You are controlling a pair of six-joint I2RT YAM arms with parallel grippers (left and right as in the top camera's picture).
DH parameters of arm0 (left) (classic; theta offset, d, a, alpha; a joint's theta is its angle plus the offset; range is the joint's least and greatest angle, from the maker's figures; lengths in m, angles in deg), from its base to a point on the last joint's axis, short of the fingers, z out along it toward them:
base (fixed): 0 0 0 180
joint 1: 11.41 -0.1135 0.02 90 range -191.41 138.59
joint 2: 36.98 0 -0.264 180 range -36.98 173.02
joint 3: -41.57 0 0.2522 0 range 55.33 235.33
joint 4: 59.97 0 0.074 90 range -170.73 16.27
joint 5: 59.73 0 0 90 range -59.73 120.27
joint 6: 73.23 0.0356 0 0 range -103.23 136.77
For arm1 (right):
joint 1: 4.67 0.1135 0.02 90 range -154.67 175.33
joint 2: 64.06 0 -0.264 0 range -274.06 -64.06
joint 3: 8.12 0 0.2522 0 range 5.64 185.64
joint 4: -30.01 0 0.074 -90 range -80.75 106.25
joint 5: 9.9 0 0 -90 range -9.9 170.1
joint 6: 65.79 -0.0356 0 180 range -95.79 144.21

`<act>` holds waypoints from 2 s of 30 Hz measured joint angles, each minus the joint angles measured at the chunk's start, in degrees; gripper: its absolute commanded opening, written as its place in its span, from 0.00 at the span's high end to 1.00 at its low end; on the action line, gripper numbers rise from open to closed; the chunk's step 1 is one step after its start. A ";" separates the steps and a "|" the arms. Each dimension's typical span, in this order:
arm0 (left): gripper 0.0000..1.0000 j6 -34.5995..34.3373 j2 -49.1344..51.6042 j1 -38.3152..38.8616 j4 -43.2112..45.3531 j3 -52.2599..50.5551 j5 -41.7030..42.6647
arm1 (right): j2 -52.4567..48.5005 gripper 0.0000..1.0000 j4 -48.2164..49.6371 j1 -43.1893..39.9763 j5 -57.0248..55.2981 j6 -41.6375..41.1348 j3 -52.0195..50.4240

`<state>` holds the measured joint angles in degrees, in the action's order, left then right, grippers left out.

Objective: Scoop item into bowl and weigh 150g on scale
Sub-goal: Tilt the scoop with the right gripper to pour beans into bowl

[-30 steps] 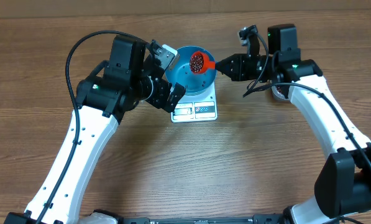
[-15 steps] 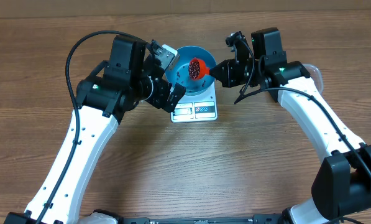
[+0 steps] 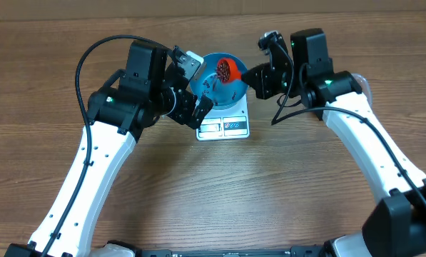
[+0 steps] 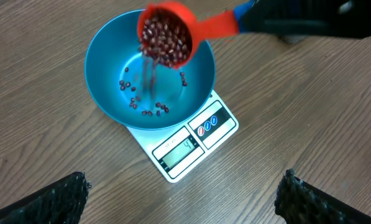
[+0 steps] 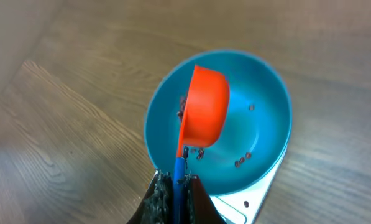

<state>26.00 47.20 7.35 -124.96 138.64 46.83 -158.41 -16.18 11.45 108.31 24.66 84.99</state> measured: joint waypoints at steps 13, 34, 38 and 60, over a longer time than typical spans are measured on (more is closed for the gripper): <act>0.00 0.00 0.00 0.00 0.00 0.00 0.00 | 1.60 0.96 -2.32 2.25 -5.38 3.41 0.42; 0.00 0.00 0.00 0.00 0.00 0.00 0.00 | 1.60 0.96 -2.29 2.25 -6.82 3.87 0.42; 0.00 0.00 0.00 0.00 0.00 0.00 0.00 | 1.60 0.96 -2.78 2.25 -7.26 3.82 0.44; 0.00 0.00 0.00 0.00 0.00 0.00 0.00 | 1.60 0.96 -3.17 10.64 -23.32 9.09 0.42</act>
<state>26.00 47.20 7.35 -124.96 138.64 46.83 -156.81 -19.35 22.10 84.99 33.75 85.40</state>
